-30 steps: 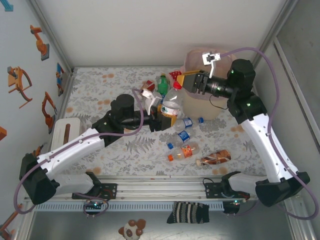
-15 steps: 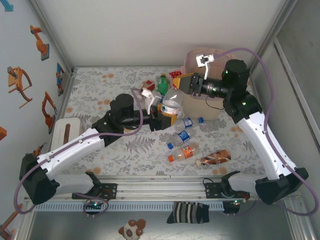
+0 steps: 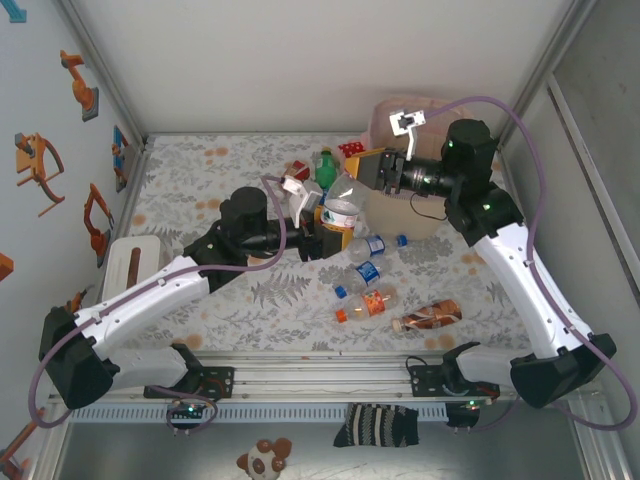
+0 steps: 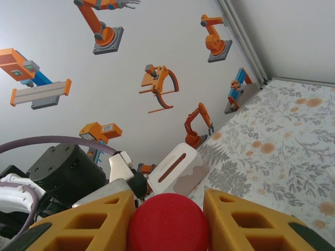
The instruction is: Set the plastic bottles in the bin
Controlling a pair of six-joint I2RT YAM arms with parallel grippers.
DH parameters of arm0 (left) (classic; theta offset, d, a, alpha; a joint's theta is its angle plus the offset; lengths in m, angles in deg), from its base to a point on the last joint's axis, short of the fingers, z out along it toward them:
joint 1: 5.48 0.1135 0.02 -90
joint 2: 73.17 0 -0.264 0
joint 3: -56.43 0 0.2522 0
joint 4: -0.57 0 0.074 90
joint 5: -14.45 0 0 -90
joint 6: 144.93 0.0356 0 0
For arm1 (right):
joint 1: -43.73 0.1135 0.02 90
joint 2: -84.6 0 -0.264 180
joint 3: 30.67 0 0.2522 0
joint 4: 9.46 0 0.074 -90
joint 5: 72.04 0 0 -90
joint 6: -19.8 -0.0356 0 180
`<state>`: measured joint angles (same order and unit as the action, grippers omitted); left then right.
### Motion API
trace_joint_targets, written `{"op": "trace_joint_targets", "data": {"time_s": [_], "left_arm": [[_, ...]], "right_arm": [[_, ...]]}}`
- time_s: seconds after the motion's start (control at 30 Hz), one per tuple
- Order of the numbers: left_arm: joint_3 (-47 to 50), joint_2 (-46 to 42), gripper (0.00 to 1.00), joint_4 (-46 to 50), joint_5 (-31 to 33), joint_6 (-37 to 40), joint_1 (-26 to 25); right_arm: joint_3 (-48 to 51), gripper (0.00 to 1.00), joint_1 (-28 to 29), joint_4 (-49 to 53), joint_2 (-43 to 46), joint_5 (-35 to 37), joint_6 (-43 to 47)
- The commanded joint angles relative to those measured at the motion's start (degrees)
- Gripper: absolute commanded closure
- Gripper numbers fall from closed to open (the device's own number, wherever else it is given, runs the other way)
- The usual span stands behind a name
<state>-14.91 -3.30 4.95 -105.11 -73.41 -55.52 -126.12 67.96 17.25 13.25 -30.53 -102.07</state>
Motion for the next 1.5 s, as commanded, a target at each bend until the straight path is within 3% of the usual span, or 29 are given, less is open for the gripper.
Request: {"op": "trace_joint_targets", "data": {"time_s": [0.0,0.13,0.23,0.33,0.53,1.1,1.27,1.47], "left_arm": [[-0.5,-0.3,0.41,-2.1,-0.2,0.4,0.4],[-0.5,-0.3,0.38,-1.9,0.5,0.4,0.4],[-0.1,-0.8,0.24,-1.5,2.1,0.5,0.5],[0.9,-1.9,0.21,-1.0,3.9,0.6,0.6],[4.0,-5.8,0.19,0.1,7.1,0.8,0.6],[6.8,-11.2,0.19,2.4,9.9,1.3,0.6],[7.3,-11.9,0.19,2.5,10.7,1.4,0.6],[8.0,-12.4,0.19,2.8,11.9,1.2,0.6]], "right_arm": [[-0.8,0.66,0.4,0.7,-0.7,-0.4,1.1],[-1.5,0.74,0.4,1.7,-0.6,0.8,1.9],[-2.9,0.75,0.5,3.6,-0.7,2.5,3.3],[-5.4,0.76,0.2,7.2,-1.3,5.1,6.1],[-12.7,0.77,-2.2,14.3,-4.0,9.9,11.3],[-39.5,0.80,-19.6,27.5,-18.5,27.6,21.2],[-47.3,0.80,-21.3,36.3,-24.9,34.5,27.5],[-48.4,0.81,-21.5,44.1,-31.0,40.5,32.7]]}}
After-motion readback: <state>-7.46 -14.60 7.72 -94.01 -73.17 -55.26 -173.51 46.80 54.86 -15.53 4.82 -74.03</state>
